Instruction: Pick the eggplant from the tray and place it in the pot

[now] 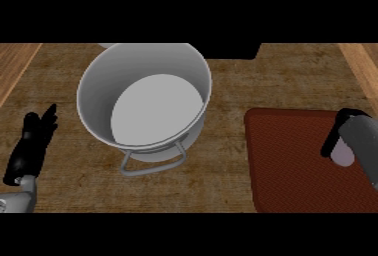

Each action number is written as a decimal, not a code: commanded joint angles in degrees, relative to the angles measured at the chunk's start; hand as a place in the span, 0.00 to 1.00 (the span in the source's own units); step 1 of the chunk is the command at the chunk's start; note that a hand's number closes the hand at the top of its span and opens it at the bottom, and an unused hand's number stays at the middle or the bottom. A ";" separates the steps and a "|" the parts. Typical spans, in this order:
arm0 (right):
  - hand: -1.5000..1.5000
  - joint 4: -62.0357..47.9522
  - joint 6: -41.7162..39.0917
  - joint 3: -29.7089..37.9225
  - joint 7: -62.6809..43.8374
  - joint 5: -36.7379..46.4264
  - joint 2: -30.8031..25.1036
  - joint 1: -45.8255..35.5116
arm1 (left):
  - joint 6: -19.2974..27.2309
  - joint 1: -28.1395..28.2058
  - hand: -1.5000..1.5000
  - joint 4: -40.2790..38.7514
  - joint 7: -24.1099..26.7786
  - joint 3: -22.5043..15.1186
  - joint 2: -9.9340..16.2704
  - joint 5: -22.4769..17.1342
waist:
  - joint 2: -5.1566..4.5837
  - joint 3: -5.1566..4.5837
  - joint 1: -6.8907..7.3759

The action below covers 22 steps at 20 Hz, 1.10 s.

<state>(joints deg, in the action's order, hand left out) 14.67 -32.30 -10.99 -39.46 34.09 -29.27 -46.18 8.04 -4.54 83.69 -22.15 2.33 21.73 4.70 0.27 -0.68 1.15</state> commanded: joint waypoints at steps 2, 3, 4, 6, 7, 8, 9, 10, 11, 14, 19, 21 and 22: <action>1.00 -0.29 2.70 -1.67 5.05 3.50 0.41 2.01 | -1.90 -0.14 0.50 1.57 -2.03 0.71 0.41 -0.05 | -0.61 0.76 -0.07; 1.00 3.92 3.41 -3.79 11.16 4.56 0.82 0.86 | 0.73 -1.84 0.50 -0.67 0.22 0.03 -0.98 1.43 | -0.82 0.80 -0.03; 1.00 8.41 5.26 -4.56 15.43 4.56 2.70 -0.27 | -0.44 -0.33 0.50 0.09 -0.05 0.25 -0.66 0.08 | -0.52 0.84 0.17; 1.00 15.20 8.48 -6.88 23.57 5.79 5.04 -2.93 | -0.49 -0.85 0.50 -0.66 -0.75 0.10 0.02 0.80 | -0.15 0.97 0.28; 1.00 18.20 10.58 -7.72 27.02 6.16 6.27 -4.30 | -0.81 -0.15 0.50 0.04 -0.16 -0.64 -0.56 0.67 | 0.22 1.03 1.10; 1.00 21.38 12.36 -8.79 31.38 6.63 7.06 -5.46 | 0.05 -0.39 0.50 -0.68 -0.13 -0.59 -1.05 1.08 | 0.30 1.07 1.02; 1.00 23.37 15.14 -9.65 34.31 7.36 7.12 -5.28 | -0.67 -0.65 0.50 -1.11 -0.17 0.19 -0.28 0.42 | 0.06 0.99 0.54; 1.00 24.82 18.98 -10.81 37.59 8.60 6.39 -2.75 | -0.17 -0.73 0.50 0.17 -0.85 0.13 -0.20 0.81 | 0.13 1.02 -0.34; 1.00 25.94 22.75 -11.72 40.53 9.61 6.21 -0.32 | 1.03 -0.28 0.50 -1.14 -0.16 -0.18 -1.23 1.64 | -0.25 0.92 -1.18; 1.00 29.10 29.65 -11.05 45.05 11.43 1.28 0.22 | -0.29 -2.20 0.50 -0.71 -2.91 1.09 -0.37 -0.01 | -0.15 0.79 -1.82; 1.00 36.71 36.21 -3.40 48.41 5.14 1.09 2.02 | 0.28 1.08 0.50 -0.09 0.46 1.52 -0.56 0.77 | 0.14 0.71 -1.94; 1.00 42.09 39.50 -2.11 50.18 4.11 1.06 2.88 | 0.49 0.66 0.50 -0.27 -0.29 1.12 -1.25 0.85 | 0.31 0.71 -2.66; 1.00 43.64 40.35 -0.59 52.62 2.73 0.07 2.97 | 0.68 -0.51 0.50 -0.36 -2.16 1.41 -0.52 1.32 | 0.25 0.75 -2.79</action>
<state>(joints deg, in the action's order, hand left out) 51.77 3.55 -15.36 7.85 39.98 -27.70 -44.07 8.26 -4.44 83.50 -23.07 3.64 21.36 5.57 0.45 0.06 -0.98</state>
